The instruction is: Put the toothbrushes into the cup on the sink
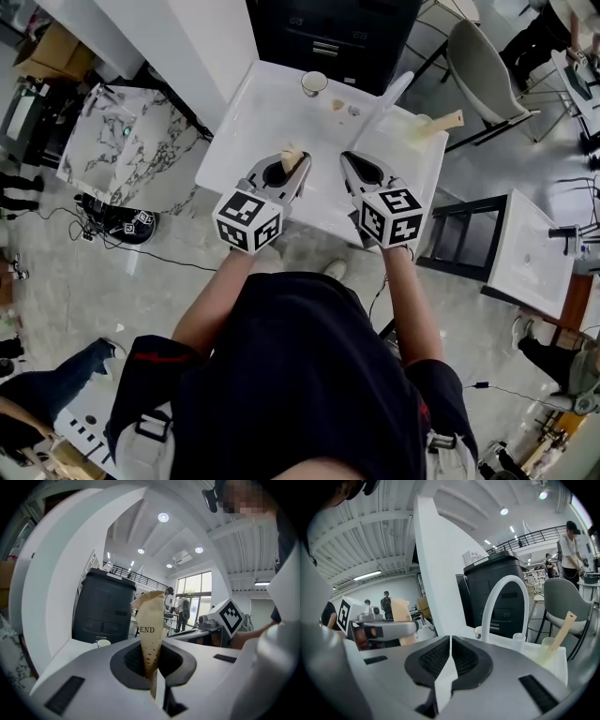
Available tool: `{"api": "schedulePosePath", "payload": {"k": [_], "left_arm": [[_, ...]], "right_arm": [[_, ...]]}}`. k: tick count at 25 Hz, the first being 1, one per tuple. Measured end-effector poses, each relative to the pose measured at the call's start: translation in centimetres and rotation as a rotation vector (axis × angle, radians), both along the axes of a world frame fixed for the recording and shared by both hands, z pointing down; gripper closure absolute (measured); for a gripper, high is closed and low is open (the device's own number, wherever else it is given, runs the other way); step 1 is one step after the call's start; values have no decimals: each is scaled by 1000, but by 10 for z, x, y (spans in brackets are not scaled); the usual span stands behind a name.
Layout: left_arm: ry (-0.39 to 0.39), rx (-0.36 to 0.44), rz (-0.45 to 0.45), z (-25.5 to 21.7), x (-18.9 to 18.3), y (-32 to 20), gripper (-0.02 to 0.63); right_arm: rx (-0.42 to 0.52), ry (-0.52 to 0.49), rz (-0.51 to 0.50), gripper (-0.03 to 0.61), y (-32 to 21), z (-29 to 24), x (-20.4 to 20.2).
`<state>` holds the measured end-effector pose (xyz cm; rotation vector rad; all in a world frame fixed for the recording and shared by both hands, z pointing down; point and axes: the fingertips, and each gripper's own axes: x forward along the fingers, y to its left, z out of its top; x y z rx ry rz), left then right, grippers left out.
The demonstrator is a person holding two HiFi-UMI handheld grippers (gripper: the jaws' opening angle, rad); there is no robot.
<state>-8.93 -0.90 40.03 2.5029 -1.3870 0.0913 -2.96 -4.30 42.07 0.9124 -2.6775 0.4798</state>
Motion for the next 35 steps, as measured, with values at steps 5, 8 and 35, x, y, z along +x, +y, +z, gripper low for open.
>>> {"api": "schedulePosePath", "payload": {"k": [5, 8, 35], "left_arm": [[6, -3, 20, 3, -24, -16, 600], [19, -8, 33, 5, -39, -26, 600], [57, -68, 239, 18, -142, -60, 600]], "right_arm": [[-9, 8, 11, 538, -14, 5, -28], [-14, 19, 14, 538, -22, 7, -46], [-58, 89, 143, 538, -63, 29, -149]]}}
